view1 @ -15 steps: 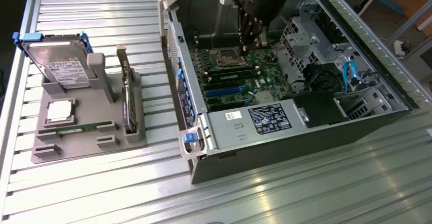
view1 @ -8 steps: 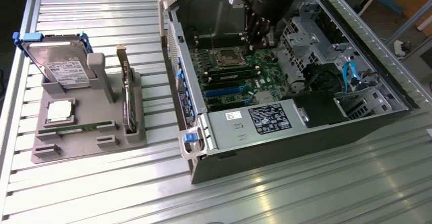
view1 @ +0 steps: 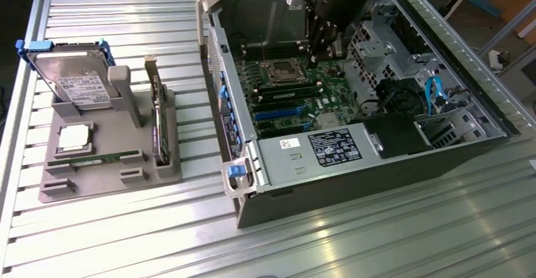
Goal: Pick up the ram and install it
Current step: 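Press down the ram until it locks into place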
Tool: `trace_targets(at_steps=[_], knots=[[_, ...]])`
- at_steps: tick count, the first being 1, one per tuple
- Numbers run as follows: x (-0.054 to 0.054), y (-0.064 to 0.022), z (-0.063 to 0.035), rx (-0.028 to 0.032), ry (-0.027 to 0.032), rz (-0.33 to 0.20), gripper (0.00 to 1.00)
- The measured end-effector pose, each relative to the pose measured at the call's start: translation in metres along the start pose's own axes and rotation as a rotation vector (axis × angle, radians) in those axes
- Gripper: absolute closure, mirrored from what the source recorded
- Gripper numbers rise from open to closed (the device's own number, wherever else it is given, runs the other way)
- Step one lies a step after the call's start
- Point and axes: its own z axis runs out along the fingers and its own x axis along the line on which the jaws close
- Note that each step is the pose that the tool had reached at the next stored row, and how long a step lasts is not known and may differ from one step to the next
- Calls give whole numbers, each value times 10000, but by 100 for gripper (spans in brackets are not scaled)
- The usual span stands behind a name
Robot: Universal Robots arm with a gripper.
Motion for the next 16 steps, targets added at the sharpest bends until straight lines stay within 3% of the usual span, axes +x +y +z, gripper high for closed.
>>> trace_targets(at_steps=[16], knots=[[-10,-3,-236,1,-3,0,89]])
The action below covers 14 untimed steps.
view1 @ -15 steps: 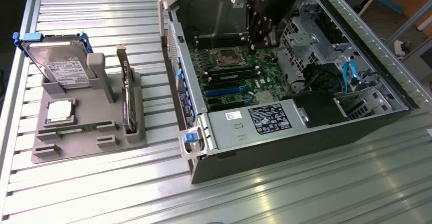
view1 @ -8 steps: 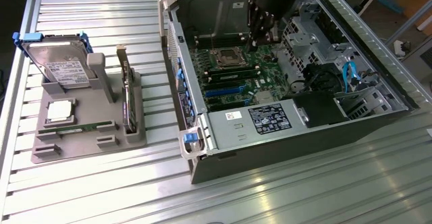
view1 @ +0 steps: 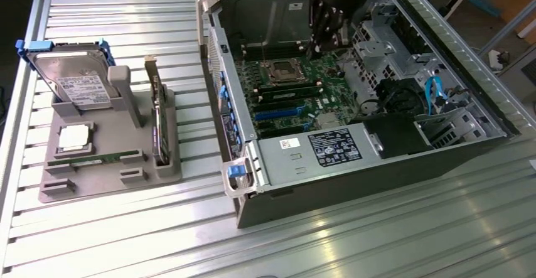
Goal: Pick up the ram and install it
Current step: 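Press down the ram until it locks into place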
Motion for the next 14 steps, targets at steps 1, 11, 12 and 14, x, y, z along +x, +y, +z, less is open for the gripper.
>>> trace_targets(at_steps=[1,11,12,14], knots=[[0,0,-10,0,0,0,89],[-1,0,-10,0,1,0,89],[0,0,-10,0,1,0,89],[0,0,-10,0,1,0,89]])
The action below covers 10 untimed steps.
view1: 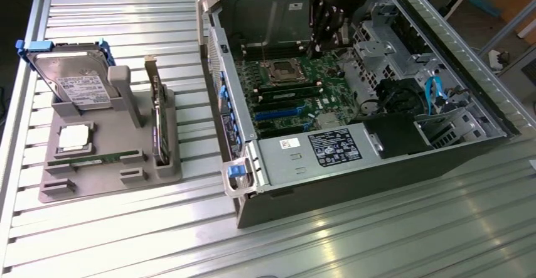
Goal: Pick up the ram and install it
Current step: 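Press down the ram until it locks into place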
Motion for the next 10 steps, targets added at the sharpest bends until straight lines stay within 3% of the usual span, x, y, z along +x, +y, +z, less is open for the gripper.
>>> trace_targets(at_steps=[10], knots=[[0,0,0,17,4,368,89]])
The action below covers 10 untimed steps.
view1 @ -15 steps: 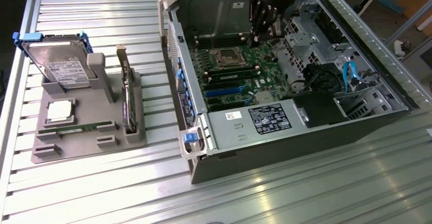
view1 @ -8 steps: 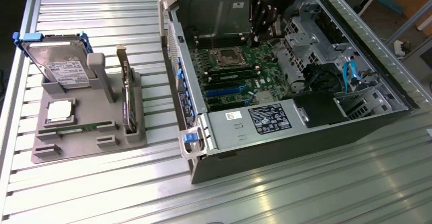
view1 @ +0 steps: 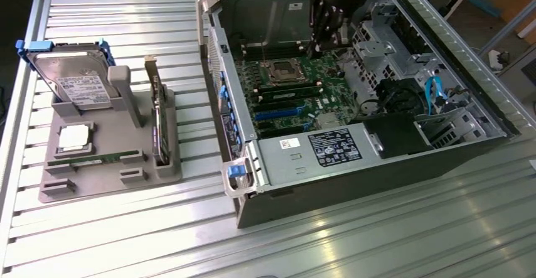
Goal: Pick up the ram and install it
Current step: 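Press down the ram until it locks into place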
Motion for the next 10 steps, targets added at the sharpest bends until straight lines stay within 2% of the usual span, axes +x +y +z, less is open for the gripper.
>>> trace_targets(at_steps=[10], knots=[[0,0,0,33,12,731,89]])
